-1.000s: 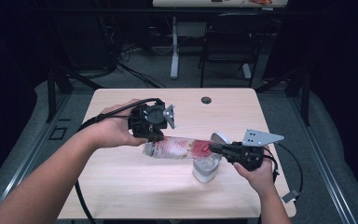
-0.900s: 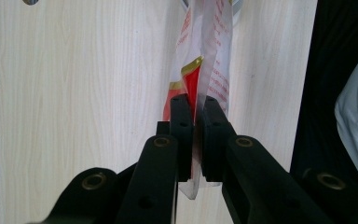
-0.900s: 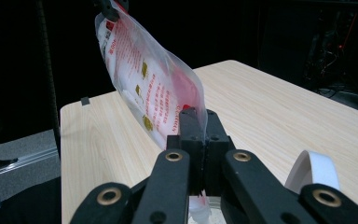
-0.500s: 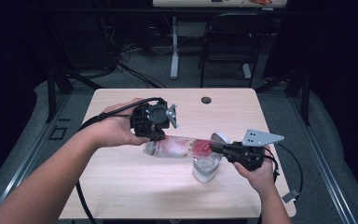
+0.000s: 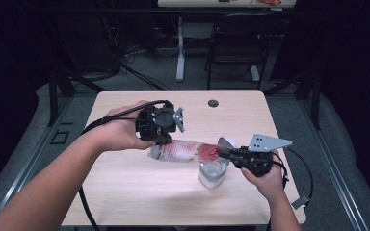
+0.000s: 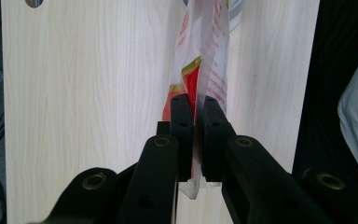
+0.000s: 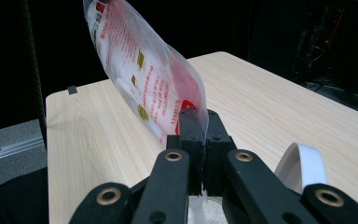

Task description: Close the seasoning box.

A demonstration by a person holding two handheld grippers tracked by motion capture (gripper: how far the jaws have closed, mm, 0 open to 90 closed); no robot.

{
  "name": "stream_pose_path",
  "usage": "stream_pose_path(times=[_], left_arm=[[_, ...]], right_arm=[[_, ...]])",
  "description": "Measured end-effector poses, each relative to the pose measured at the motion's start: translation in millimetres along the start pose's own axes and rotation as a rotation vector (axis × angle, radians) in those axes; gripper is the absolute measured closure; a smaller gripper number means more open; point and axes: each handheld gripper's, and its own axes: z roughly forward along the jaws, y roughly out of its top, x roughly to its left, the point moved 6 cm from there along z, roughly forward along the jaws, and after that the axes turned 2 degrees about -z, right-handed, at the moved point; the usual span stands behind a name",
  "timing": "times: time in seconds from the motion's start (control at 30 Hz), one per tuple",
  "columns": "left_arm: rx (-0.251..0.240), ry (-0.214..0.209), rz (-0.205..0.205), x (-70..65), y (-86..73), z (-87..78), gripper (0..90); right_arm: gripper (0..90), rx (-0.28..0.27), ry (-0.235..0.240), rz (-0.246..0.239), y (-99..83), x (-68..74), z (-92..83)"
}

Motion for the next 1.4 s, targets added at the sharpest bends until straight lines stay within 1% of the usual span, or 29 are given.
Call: stream_pose_path(times=[0.03, 0.13, 0.27, 0.37, 0.47, 0.73, 0.97, 1.0, 1.07, 1.4], left_arm=[[0.001, -0.002, -0.005, -0.5, 0.4, -0.2, 86.1], [0.004, 0.004, 0.004, 0.3, 1.0, -0.4, 86.1], [0.007, 0.004, 0.01, 0.7, 1.7, -1.0, 86.1], [0.009, 0.001, 0.006, 0.1, 2.4, -1.2, 86.2], [0.011, 0.003, 0.013, 0.2, 3.7, -1.6, 86.2], [0.014, 0.005, 0.013, -0.3, 4.6, -2.5, 86.2], [0.013, 0.006, 0.018, -0.6, 6.2, -3.6, 86.3], [0.017, 0.009, 0.019, -0.5, 6.3, -4.1, 86.4], [0.007, 0.007, 0.015, -1.0, 7.2, -4.0, 86.4], [0.008, 0.013, 0.022, -0.9, 10.1, -5.7, 86.5]], right_arm=[[89.2, 0.0, 0.0, 0.001, -0.1, 0.1, 0.2], [88.9, 0.005, 0.0, 0.001, -0.7, 0.0, 0.4], [88.6, 0.007, -0.001, 0.003, -1.0, -0.1, 0.3], [88.5, 0.009, -0.003, 0.004, -1.3, 0.0, 0.0], [88.5, 0.016, -0.008, 0.001, -1.7, -0.2, 0.1], [85.5, 0.028, -0.006, 0.008, -3.5, -0.1, 1.2], [87.7, 0.036, -0.008, 0.006, -4.6, -0.3, 1.5], [87.8, 0.038, -0.008, 0.004, -4.8, -0.4, 1.5], [88.0, 0.038, -0.007, 0.005, -5.2, -0.5, 1.7], [88.4, 0.041, -0.005, 0.011, -7.3, -1.0, 2.1]])
